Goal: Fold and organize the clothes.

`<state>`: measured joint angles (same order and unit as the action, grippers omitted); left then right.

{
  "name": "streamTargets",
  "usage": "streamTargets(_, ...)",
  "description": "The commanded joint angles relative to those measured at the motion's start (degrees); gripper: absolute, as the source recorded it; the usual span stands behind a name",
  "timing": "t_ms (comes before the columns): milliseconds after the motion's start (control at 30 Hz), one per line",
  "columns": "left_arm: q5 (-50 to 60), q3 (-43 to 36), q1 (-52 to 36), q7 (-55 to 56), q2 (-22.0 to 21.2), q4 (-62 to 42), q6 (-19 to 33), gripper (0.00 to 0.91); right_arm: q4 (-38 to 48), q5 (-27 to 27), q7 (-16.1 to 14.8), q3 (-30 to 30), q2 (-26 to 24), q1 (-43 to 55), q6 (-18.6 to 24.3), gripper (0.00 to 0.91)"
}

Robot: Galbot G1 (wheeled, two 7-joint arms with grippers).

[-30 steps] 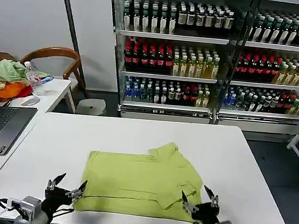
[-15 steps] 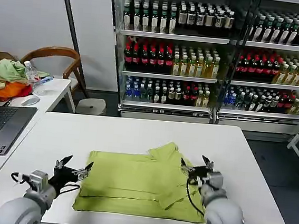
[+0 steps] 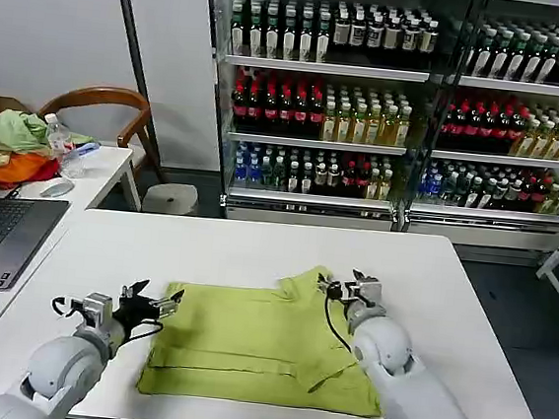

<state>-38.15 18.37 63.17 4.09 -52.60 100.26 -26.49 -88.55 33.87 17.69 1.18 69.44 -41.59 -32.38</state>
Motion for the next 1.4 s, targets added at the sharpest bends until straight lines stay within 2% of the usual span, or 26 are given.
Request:
streamTargets(33, -0.68, -3.4, -5.65, -0.45, -0.7, -6.48, -0.21, 0.907, 9.66, 1.08, -1.23, -1.64, 5.04, 5.14, 0.85, 0.907)
streamTargets(267, -0.65, -3.85, -7.03, -1.01, -1.01, -8.15, -0.35, 0.907, 11.69, 0.91, 0.29, -1.48, 6.2, 5.78, 0.76, 0.907)
streamTargets(800, 0.05, -3.78, -7.18, -1.07, -2.13, -9.23, 0.06, 0.907, 14.27, 0.92, 0.26, -1.62, 7.76, 6.58, 0.22, 0.907)
streamTargets(833, 0.08, -3.8, -7.22, -1.08, -2.14, -9.32, 0.02, 0.907, 14.07, 1.04, 0.67, -1.63, 7.76, 6.5, 0.05, 0.615)
streamTargets(867, 0.29, -3.85, -7.26, -1.12, -2.15, -9.55, 0.05, 0.907, 13.93, 1.13, 0.77, -1.59, 7.78, 6.43, 0.04, 0.383)
streamTargets(900, 0.32, -3.94, -7.27, -1.09, -2.12, -9.68, 0.02, 0.907, 13.87, 1.13, 0.71, -1.55, 7.78, 6.39, 0.07, 0.06)
streamTargets(933, 0.31, -3.94, -7.3, -1.1, -2.09, -9.8, -0.1, 0.222, 13.82, 1.14, 0.73, -1.52, 7.76, 6.34, 0.07, 0.0)
streamTargets(967, 0.28, -3.94, -7.33, -1.14, -2.06, -9.92, -0.21, 0.081, 13.81, 1.19, 0.8, -1.56, 7.73, 6.32, -0.04, 0.0)
streamTargets(1033, 0.13, -3.94, -7.34, -1.26, -2.01, -10.02, -0.32, 0.04, 13.71, 1.37, 0.81, -1.59, 7.69, 6.25, -0.21, 0.0)
streamTargets(1400, -1.0, -4.29, -5.77, -2.23, -2.29, -7.17, -0.34, 0.04, 12.93, 1.69, 0.78, -1.75, 7.54, 5.97, -0.6, 0.0)
